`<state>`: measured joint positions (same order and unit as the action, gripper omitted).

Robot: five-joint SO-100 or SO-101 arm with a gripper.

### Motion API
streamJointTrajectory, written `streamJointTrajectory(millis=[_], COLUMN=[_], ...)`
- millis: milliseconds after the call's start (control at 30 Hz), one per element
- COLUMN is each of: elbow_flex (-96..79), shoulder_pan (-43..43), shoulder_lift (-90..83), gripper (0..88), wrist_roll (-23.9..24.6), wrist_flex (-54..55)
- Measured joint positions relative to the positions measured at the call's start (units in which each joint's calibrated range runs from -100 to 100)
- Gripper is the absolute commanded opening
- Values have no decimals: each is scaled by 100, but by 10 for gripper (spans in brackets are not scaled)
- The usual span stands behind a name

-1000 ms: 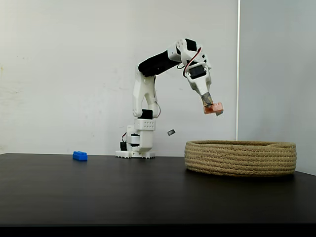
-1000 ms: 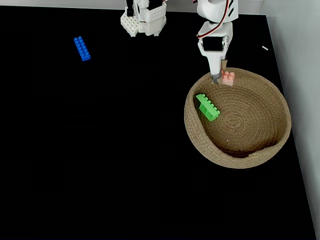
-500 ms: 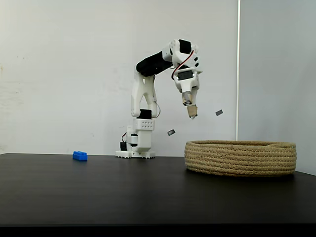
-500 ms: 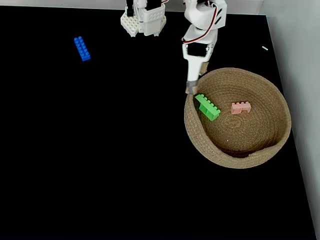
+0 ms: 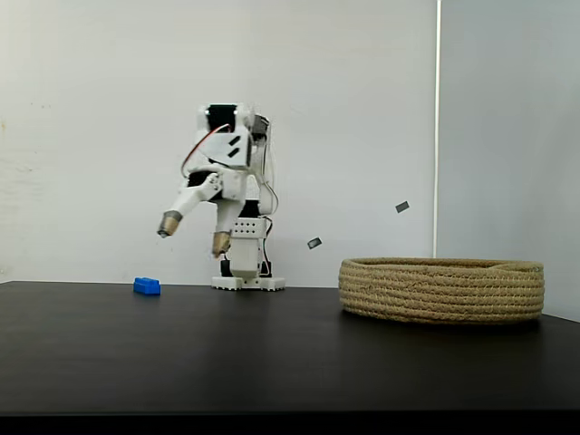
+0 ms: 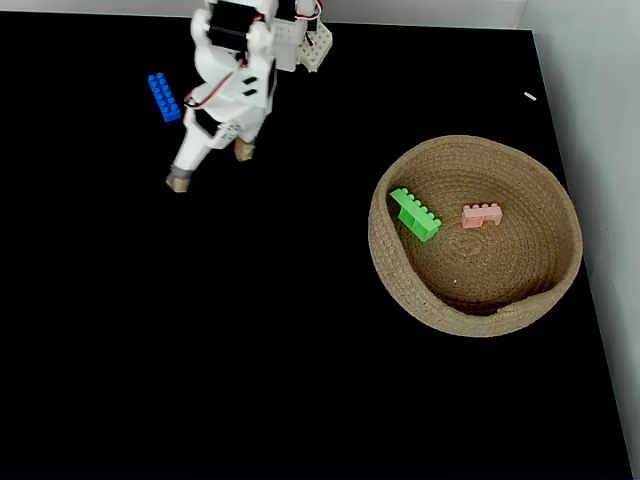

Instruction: Place the lego blocks in the tray

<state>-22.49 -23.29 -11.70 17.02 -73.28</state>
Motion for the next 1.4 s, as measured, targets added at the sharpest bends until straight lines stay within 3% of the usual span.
streamJointTrajectory(millis=[433, 800, 1167, 1233, 1400], elbow_flex=[-2015, -3694, -4251, -4384, -4790], shoulder_pan=[-2410, -2956, -3502, -3616, -3762], shoulder_lift=[-619, -1637, -2239, -2375, -2782], gripper=[452, 455, 493, 464, 269], wrist_roll=[-1250, -1714, -1792, -1905, -2110], wrist_flex=[292, 780, 1380, 1502, 1916])
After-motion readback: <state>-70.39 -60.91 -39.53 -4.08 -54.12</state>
